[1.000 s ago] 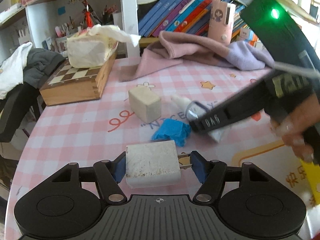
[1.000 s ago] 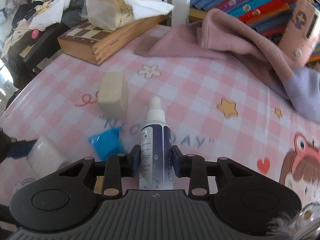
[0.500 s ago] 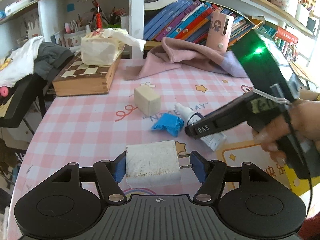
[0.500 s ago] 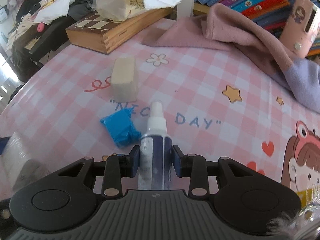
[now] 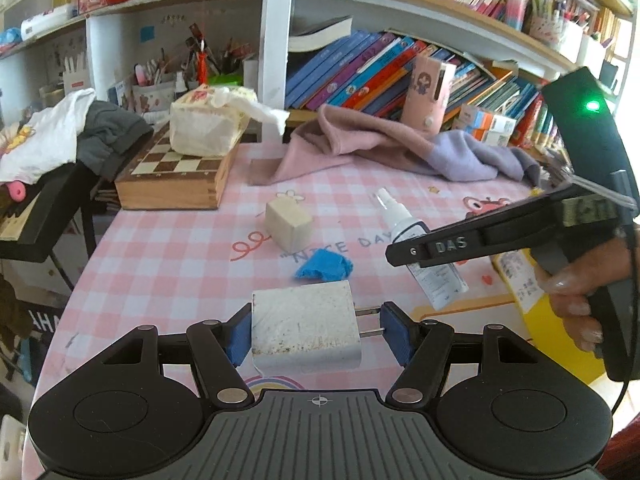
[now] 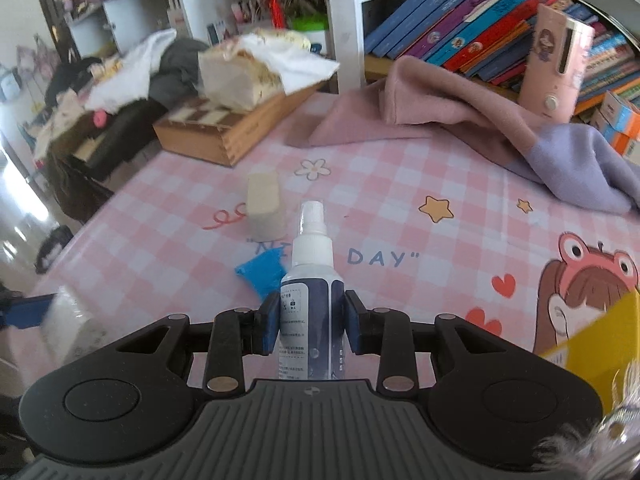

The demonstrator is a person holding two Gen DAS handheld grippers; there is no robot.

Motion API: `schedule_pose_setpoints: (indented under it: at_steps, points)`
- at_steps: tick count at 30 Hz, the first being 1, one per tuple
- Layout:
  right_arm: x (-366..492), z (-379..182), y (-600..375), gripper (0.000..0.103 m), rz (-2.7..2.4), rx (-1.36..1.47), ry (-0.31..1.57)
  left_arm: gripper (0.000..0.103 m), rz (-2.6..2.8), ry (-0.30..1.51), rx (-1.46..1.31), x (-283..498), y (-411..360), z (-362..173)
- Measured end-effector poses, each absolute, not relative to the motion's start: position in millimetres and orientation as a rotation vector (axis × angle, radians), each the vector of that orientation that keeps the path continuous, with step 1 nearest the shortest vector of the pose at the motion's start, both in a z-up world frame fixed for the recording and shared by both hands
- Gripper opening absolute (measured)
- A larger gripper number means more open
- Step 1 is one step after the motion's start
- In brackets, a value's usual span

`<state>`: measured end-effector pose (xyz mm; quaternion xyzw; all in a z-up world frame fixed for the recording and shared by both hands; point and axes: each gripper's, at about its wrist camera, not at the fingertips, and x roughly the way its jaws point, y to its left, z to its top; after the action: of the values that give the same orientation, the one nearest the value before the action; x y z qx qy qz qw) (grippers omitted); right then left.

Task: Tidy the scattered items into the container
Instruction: 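Lift the spray bottle and soap bar and carry them over the yellow box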

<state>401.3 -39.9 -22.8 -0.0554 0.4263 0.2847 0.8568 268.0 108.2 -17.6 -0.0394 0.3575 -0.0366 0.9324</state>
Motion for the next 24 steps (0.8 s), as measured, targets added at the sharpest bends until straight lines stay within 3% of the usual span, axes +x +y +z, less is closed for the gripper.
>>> schedule_pose_setpoints:
  at_steps: [24]
  points:
    - [256.1, 21.7, -88.8, 0.031, 0.621, 0.002, 0.877, 0.067, -0.178, 0.674, -0.111, 174.4, 101.6, 15.5]
